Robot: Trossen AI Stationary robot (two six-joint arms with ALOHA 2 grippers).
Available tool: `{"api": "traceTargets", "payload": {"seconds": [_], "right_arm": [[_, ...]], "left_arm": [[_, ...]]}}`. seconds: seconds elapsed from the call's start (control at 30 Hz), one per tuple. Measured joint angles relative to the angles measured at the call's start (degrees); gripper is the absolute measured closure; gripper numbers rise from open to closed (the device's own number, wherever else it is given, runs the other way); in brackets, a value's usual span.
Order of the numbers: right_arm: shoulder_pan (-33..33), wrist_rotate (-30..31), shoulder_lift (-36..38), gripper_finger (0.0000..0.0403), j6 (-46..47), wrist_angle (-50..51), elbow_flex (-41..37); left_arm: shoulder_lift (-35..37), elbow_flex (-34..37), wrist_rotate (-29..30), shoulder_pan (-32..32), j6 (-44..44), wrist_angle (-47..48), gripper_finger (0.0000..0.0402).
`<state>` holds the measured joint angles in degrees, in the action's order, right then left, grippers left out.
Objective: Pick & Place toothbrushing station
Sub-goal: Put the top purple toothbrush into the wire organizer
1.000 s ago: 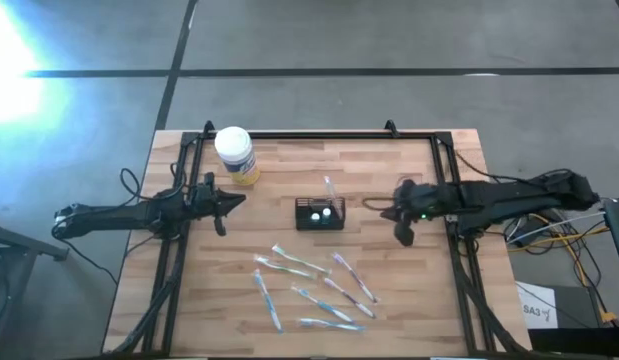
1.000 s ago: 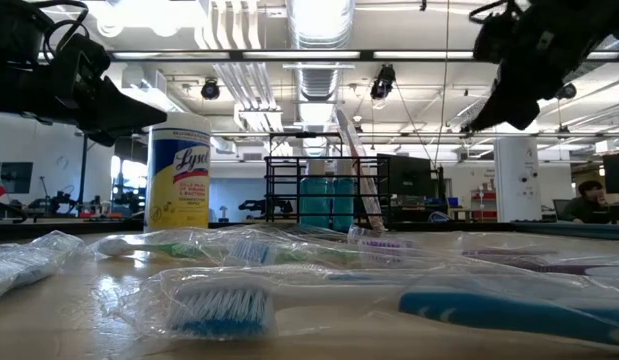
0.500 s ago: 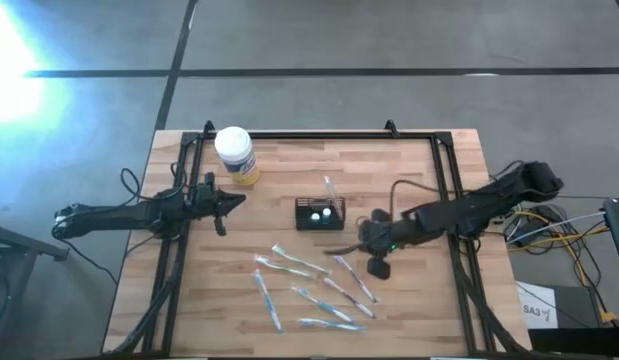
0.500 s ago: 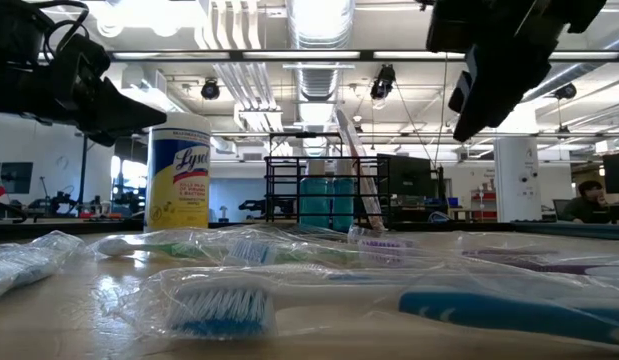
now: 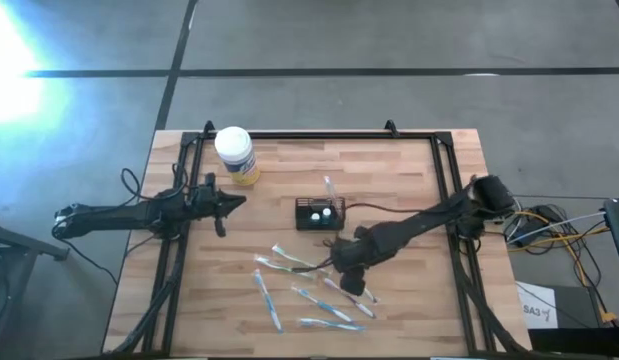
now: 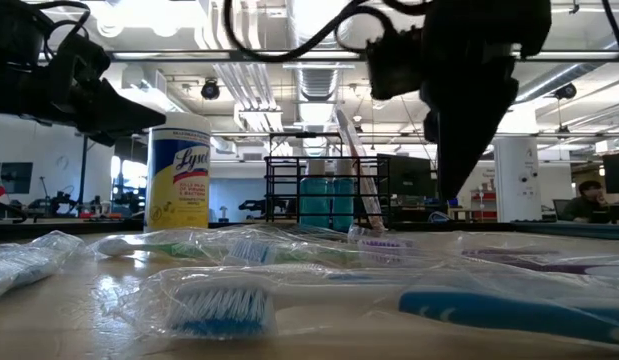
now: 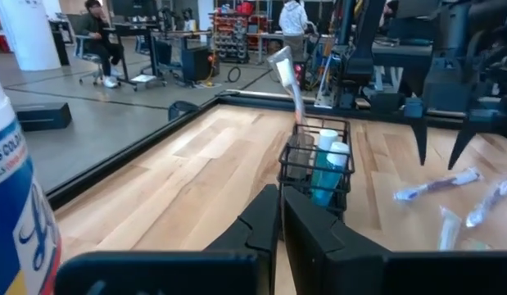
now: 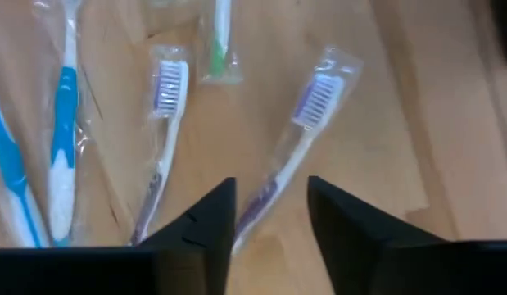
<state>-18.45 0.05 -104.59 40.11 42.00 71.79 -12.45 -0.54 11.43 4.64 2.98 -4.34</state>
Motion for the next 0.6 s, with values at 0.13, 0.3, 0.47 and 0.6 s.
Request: {"api": "traceTargets", "payload": {"seconds": [0.13, 0.3, 0.47, 0.6], "right_arm": [[-0.1, -0.1, -4.5, 0.0202, 0.1, 2.6, 3.2], [0.0, 1.8, -7.8, 0.0166, 0.5, 5.9, 4.6], [0.0, 3.0, -9.4, 0.0153, 0.5, 6.0, 3.7], [0.0, 3.0, -10.3, 0.0157, -0.5, 5.8, 3.6]], "left_arm": [[0.0, 0.0, 0.0, 0.0, 0.0, 0.3, 0.0378], [0.0, 0.0, 0.0, 0.0, -1.1, 0.1, 0.0378], [0.0, 0.0, 0.0, 0.0, -1.3, -0.2, 0.0378], [0.0, 0.0, 0.0, 0.0, -1.2, -0.3, 0.0378]]}}
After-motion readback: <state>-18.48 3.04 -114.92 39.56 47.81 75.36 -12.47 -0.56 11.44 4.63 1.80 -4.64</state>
